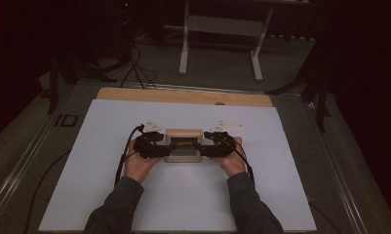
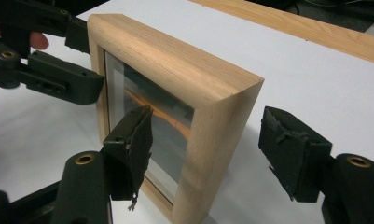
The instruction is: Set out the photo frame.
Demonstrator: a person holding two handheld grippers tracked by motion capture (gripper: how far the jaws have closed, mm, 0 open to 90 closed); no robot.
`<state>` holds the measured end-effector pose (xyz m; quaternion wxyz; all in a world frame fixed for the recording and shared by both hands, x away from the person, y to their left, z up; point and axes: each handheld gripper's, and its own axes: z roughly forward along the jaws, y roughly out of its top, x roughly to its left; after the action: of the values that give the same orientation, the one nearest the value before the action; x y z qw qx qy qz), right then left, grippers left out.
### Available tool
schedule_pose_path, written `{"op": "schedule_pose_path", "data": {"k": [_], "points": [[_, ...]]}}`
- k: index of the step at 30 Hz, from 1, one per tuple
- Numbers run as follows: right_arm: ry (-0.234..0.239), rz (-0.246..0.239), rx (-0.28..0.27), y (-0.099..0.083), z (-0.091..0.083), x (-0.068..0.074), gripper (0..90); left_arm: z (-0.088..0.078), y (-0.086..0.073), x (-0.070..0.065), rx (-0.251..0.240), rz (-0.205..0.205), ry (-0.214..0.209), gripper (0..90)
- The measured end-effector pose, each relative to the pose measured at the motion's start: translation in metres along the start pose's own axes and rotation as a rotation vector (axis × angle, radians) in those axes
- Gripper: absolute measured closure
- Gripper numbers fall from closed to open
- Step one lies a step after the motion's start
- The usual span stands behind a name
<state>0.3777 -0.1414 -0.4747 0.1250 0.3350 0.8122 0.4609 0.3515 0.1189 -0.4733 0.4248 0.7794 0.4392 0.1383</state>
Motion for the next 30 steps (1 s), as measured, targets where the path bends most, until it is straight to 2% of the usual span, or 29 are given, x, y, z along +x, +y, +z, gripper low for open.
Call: {"op": "schedule_pose_path", "data": {"k": [8,24,30], "points": [[-0.008,0.003,-0.011,-0.003,-0.012,0.000,34.3,-0.016,-0.004,0.004,-0.015,0.002,0.017,35.4],[-0.011,-0.026,0.005,-0.009,-0.029,0.002,34.3,-0.043,-0.022,0.015,-0.004,-0.007,0.047,35.7],[-0.019,-0.017,0.012,-0.019,-0.038,0.001,34.3,-0.055,-0.036,0.018,0.008,0.000,0.063,35.9]]}}
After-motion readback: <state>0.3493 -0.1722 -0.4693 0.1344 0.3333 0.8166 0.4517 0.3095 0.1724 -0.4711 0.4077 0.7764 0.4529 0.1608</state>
